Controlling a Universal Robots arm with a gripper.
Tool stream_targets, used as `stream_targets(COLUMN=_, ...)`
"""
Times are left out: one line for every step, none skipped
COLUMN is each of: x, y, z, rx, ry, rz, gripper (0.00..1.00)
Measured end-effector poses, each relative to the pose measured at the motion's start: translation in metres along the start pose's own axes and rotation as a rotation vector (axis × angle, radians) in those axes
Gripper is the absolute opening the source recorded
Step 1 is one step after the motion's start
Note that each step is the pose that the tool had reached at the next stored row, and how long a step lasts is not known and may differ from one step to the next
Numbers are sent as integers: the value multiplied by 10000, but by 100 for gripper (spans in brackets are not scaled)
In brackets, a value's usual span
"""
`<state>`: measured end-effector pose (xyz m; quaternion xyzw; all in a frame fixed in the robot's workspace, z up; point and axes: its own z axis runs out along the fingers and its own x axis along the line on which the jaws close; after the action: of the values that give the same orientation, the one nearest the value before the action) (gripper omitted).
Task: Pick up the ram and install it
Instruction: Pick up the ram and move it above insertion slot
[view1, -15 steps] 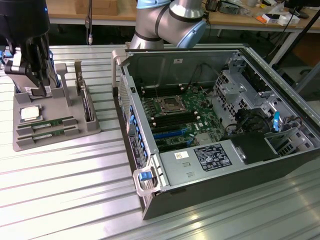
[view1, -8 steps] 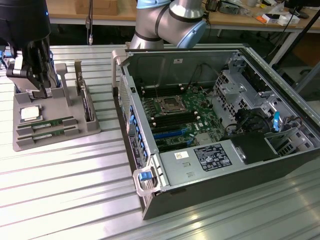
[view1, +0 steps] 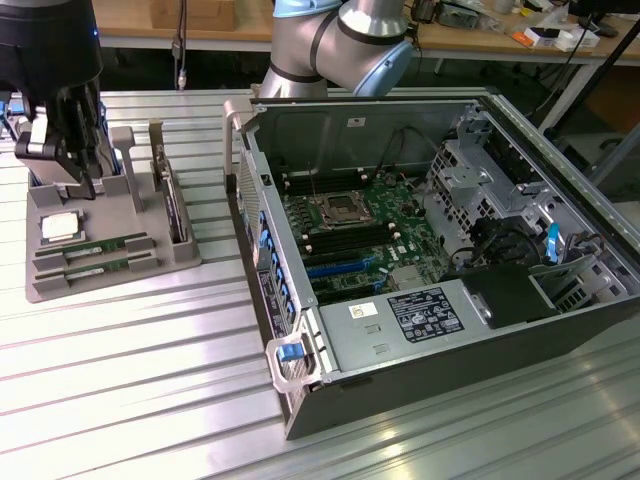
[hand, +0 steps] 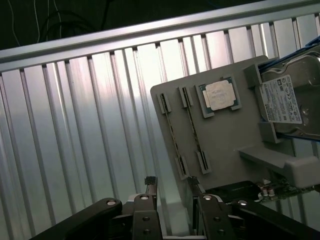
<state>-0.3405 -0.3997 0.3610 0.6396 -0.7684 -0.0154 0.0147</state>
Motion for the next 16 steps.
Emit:
stream_targets(x=0, y=0, z=4, rx=0, ry=0, rz=0, gripper=36)
stream_targets(x=0, y=-1, z=13, rx=0, ry=-1, rz=0, gripper=36)
stream_targets(x=0, y=-1, z=22, rx=0, ry=0, rz=0, gripper=36)
stream_targets(x=0, y=-1, z=33, rx=0, ry=0, rz=0, gripper=36)
stream_targets(x=0, y=-1, z=37, rx=0, ry=0, rz=0, gripper=36)
stream_targets(x=0, y=-2, z=43, rx=0, ry=0, rz=0, gripper=36)
stream_targets(x=0, y=-2, z=48, rx=0, ry=-1, rz=0, gripper=36)
stream_targets(x=0, y=-2, z=53, rx=0, ry=-1, rz=0, gripper=36)
stream_targets(x=0, y=-2, z=57, rx=0, ry=0, rz=0, gripper=36)
stream_targets(x=0, y=-3, z=62, rx=0, ry=-1, rz=0, gripper=36)
stream_targets(x=0, y=-3, z=67, rx=0, ry=-1, rz=0, gripper=36)
stream_targets(x=0, y=-3, z=72, rx=0, ry=-1, rz=0, gripper=36)
stream_targets(x=0, y=-3, z=76, rx=0, ry=-1, rz=0, gripper=36)
stream_targets(x=0, y=-3, z=82, rx=0, ry=-2, rz=0, gripper=36)
stream_targets(x=0, y=-4, z=88, rx=0, ry=-2, rz=0, gripper=36)
stream_targets(x=0, y=-4, z=94, rx=0, ry=-2, rz=0, gripper=36)
